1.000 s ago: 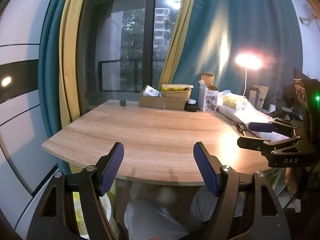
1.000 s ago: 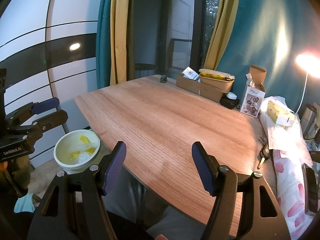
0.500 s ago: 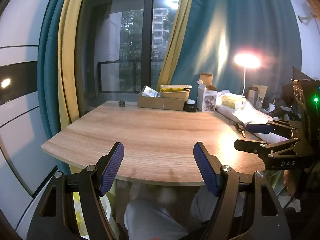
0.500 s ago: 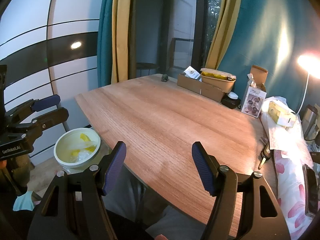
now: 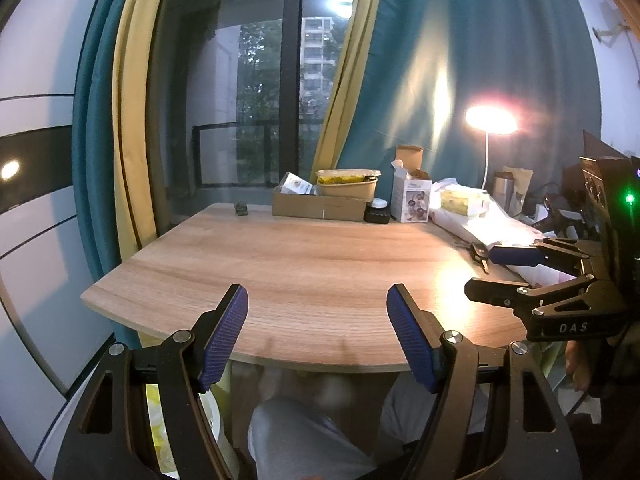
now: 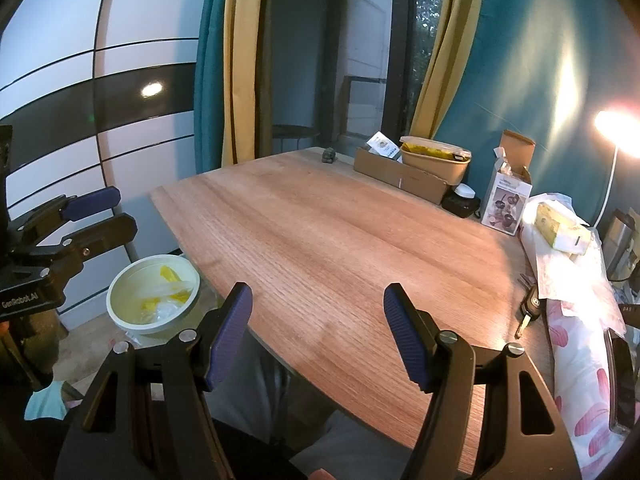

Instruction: Collect trash

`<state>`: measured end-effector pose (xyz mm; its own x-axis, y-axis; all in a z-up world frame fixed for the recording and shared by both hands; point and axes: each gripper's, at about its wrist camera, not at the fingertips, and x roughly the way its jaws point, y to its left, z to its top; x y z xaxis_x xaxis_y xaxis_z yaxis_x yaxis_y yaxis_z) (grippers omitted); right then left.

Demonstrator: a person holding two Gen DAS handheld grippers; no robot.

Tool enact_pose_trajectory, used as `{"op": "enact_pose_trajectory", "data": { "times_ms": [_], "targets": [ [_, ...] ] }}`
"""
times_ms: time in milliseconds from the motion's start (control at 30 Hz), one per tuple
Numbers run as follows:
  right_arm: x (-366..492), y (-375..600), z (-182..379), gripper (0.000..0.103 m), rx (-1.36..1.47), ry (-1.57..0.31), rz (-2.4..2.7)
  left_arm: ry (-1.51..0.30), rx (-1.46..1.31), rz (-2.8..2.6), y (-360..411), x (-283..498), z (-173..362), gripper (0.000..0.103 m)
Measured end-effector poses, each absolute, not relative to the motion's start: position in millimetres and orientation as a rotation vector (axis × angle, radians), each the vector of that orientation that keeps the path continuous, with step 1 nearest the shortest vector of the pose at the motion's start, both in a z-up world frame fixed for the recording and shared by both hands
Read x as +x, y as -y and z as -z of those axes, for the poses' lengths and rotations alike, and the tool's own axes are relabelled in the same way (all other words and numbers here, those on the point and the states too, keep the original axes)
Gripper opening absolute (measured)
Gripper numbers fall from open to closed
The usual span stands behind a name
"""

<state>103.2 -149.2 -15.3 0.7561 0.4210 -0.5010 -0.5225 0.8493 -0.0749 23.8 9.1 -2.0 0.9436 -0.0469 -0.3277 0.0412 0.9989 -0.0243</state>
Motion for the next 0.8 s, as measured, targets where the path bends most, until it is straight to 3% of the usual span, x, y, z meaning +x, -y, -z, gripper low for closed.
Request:
{"op": "enact_pose_trajectory", "data": {
  "times_ms": [800],
  "targets": [
    [103.0, 150.0, 15.7, 0.068, -0.216, -0.491, -0.519, -0.333, -0.017, 0.046, -8.9, 22.7, 2.5, 0.075]
  ]
}}
